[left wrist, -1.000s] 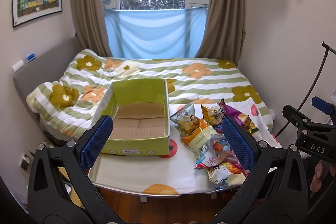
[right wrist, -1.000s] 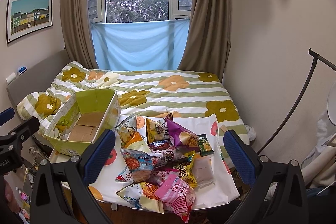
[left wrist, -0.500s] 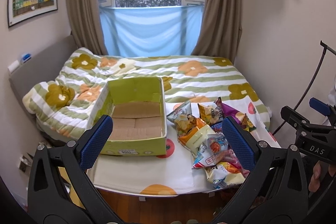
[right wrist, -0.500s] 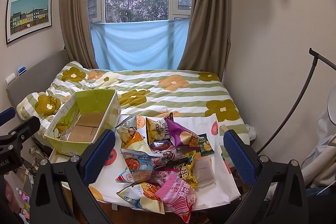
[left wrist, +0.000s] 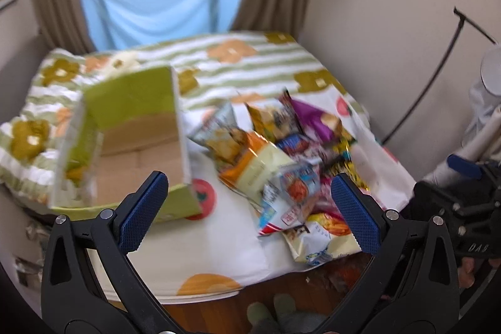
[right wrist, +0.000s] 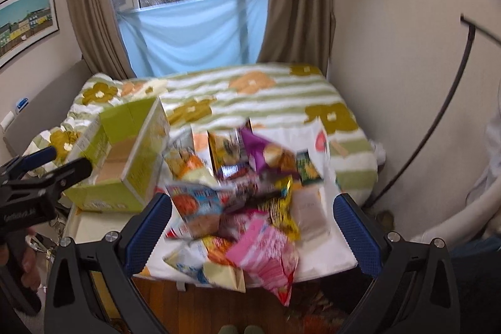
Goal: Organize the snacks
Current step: 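Grasp the blue-white snack bag with the left gripper while the right grasps the pink marshmallow bag, then carry both bags over the cardboard box and open both grippers to drop them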
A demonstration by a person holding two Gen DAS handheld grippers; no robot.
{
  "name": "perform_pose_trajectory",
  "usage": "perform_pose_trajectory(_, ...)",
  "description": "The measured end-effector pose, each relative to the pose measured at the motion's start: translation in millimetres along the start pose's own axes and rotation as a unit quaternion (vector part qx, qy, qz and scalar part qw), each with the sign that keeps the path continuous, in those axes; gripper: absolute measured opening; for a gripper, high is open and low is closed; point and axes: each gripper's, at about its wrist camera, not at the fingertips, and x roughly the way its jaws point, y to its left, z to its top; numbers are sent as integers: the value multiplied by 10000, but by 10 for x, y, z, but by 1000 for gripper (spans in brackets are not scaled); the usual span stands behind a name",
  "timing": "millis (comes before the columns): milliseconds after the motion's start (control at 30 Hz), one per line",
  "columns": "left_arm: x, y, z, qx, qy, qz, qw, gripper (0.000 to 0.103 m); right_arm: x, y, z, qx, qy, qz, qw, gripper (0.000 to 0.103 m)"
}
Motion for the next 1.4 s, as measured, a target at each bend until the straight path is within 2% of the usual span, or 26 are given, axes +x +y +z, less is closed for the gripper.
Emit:
perform_pose_trajectory(100,356,-51,-84,-25,326,-303,9990,103,246,-136,-170,191,361,130,9991,103)
perform_pose_trajectory(367,1141,-286,-208,174,987,-429,9940,103,967,-383,-530,499,1223,507,9899,103)
perform_pose_trajectory(533,1456,-348,-276,210,1325,-391,9902,103,1202,-420,-634,552,1585,689,9834,103)
perform_pose_trajectory(733,1623,-396,-334,258,1554,-384,9868,101,1327,-538,-666,680,1704,878,9791,103)
perform_pose_trajectory(1000,1764,-345,-479,183,1823,-322,9825,92,1516,-665,-638,1015,1922,997,9710,103)
perform_pose_trajectory(1100,1810,-302,-576,107,1960,-322,9800,78,1588,-724,-645,1123,2018,1018,9676,103)
perform_pose_trajectory(1267,1822,-253,-642,-27,1934,-433,9802,67,1727,-827,-668,1428,2124,1186,9594,103)
perform_pose_trajectory(1367,1797,-243,-652,-11,1878,-420,9813,59,1857,-911,-738,1763,2328,1447,9454,103)
perform_pose_trajectory(1400,1787,-239,-652,-9,1861,-408,9817,57,1869,-895,-746,1613,2324,1293,9504,103)
